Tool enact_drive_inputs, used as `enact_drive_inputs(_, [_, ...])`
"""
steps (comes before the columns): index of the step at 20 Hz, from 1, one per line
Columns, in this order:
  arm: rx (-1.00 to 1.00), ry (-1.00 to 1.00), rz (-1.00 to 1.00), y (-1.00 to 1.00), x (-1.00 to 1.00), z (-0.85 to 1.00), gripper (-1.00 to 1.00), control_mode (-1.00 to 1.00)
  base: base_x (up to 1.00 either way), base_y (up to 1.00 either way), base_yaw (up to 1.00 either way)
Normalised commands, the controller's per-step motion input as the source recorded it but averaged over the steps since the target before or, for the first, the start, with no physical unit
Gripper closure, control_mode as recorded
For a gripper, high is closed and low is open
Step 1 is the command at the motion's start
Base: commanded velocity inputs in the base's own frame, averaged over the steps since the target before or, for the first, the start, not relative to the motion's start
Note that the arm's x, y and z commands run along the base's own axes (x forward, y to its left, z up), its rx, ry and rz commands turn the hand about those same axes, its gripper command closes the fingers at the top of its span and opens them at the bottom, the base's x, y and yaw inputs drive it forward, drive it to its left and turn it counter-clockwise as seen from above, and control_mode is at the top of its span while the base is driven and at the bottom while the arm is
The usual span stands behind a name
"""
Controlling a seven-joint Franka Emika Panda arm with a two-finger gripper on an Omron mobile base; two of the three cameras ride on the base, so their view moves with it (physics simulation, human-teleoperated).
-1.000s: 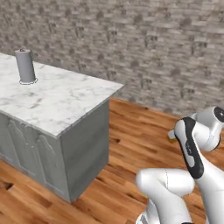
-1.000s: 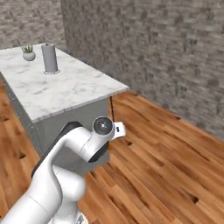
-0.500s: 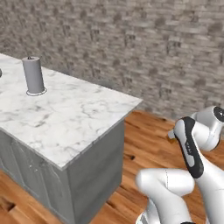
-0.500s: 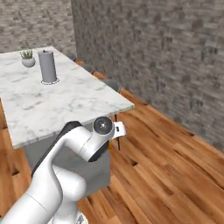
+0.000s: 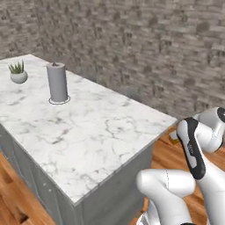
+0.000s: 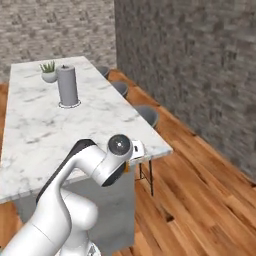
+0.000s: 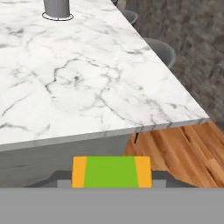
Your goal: Move the drinks to the dining counter.
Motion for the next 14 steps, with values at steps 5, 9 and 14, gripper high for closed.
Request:
enact_drive_inputs(5, [0.0, 0.0, 0.0, 0.0, 0.0, 0.0, 1.0, 1.0, 0.76, -0.01, 0.44])
enact_drive_inputs(9, [0.0, 0.0, 0.0, 0.0, 0.0, 0.0, 1.0, 1.0, 0.7, -0.08, 0.45])
enact_drive_inputs(14, [0.0, 0.0, 0.0, 0.0, 0.0, 0.0, 1.0, 1.0, 0.71, -0.08, 0.45])
